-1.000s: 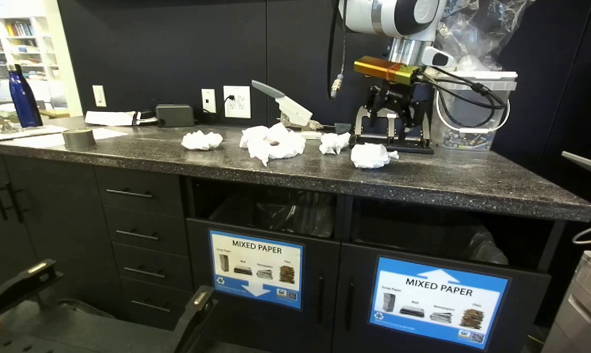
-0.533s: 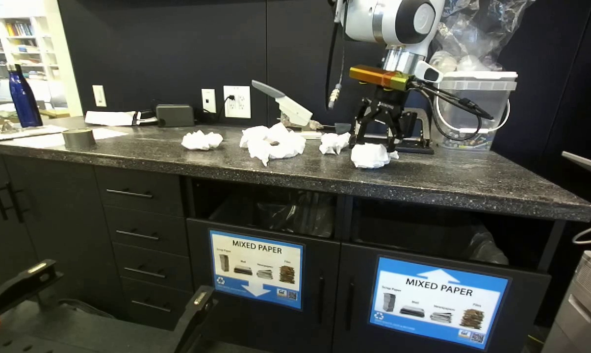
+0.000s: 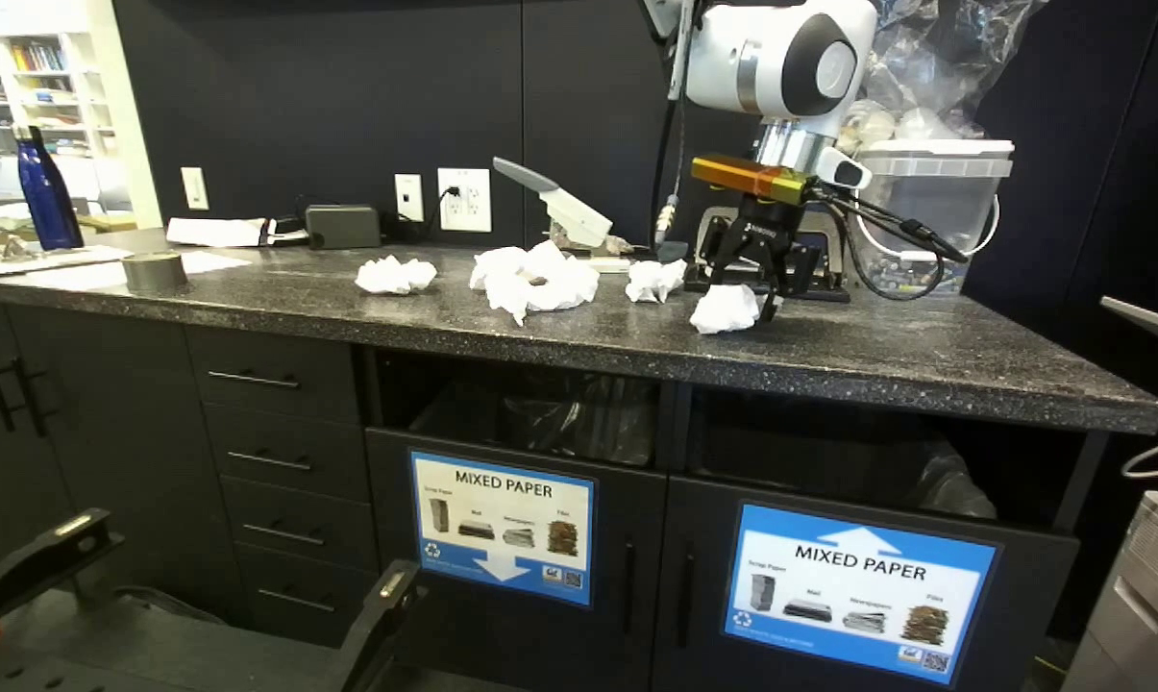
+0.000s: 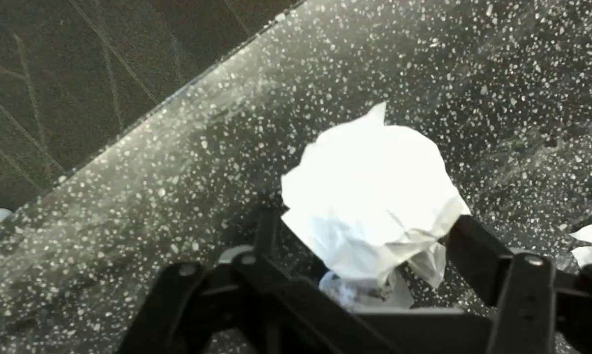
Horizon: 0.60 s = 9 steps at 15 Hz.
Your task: Put the papers in the first bin
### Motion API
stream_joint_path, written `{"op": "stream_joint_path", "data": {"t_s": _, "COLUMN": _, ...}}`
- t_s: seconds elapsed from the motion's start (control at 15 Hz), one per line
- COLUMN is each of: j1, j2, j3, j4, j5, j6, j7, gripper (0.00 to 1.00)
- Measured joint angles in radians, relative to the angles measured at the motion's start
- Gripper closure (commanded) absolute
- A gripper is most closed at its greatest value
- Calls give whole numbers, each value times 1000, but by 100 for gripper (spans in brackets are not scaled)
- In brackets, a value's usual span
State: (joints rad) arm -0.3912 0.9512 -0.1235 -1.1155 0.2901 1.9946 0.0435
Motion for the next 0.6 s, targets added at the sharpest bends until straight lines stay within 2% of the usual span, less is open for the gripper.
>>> {"op": "stream_joint_path", "data": {"t_s": 0.33, "j1": 0, "j2": 27, "j3": 1, "j4": 42, "j5": -16, "j6": -8, "j7": -3, "gripper": 80}}
{"op": "stream_joint_path", "data": {"t_s": 0.6, "j1": -1, "j2": 31, "j3": -4, "j4": 48, "j5": -33, "j6": -12, "j7": -20, "gripper": 85}}
